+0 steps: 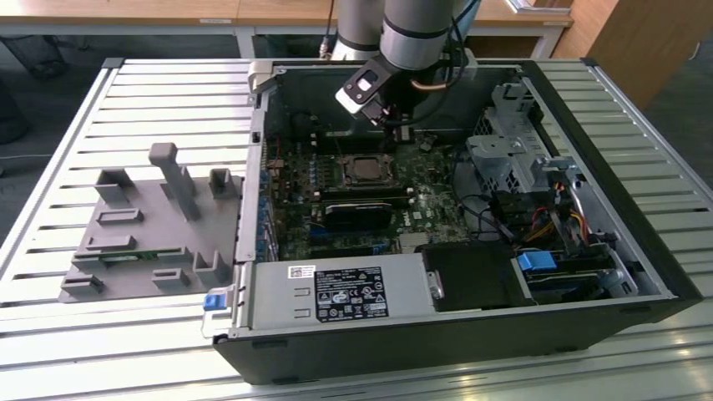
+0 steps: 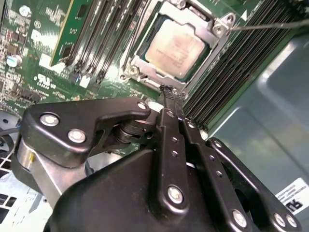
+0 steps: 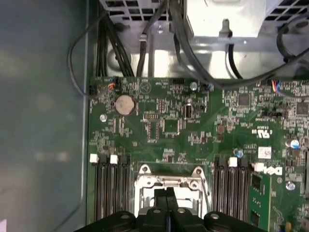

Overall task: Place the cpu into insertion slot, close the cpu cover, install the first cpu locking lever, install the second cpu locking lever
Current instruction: 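Close the cpu cover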

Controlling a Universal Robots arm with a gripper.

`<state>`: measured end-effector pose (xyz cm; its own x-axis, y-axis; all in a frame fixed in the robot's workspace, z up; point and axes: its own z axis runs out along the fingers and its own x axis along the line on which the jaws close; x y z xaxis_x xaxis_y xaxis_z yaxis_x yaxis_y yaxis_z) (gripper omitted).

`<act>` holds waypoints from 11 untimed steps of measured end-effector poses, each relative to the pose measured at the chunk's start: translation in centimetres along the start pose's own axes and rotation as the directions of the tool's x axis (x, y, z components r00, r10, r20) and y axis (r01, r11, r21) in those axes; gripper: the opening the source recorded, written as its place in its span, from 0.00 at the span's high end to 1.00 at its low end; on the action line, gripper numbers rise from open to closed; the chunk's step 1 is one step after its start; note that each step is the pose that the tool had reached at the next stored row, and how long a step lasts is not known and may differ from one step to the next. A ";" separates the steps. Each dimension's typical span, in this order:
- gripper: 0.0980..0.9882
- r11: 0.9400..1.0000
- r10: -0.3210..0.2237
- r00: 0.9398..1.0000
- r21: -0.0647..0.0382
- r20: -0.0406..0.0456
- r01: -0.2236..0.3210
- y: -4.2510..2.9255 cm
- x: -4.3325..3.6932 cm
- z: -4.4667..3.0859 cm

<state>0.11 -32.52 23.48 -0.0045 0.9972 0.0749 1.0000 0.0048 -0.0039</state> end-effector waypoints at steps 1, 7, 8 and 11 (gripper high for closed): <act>0.98 1.000 0.000 1.000 0.000 0.000 0.000 -0.15 0.00 0.01; 0.98 1.000 0.000 1.000 0.000 0.000 0.000 -0.85 0.02 0.05; 0.98 1.000 0.000 1.000 0.000 0.000 0.000 -0.93 0.02 0.05; 0.98 1.000 0.000 1.000 0.000 0.000 0.000 -1.31 0.02 0.05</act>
<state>-1.20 -32.50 23.43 -0.0045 0.9972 0.0751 1.0000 0.0048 -0.0038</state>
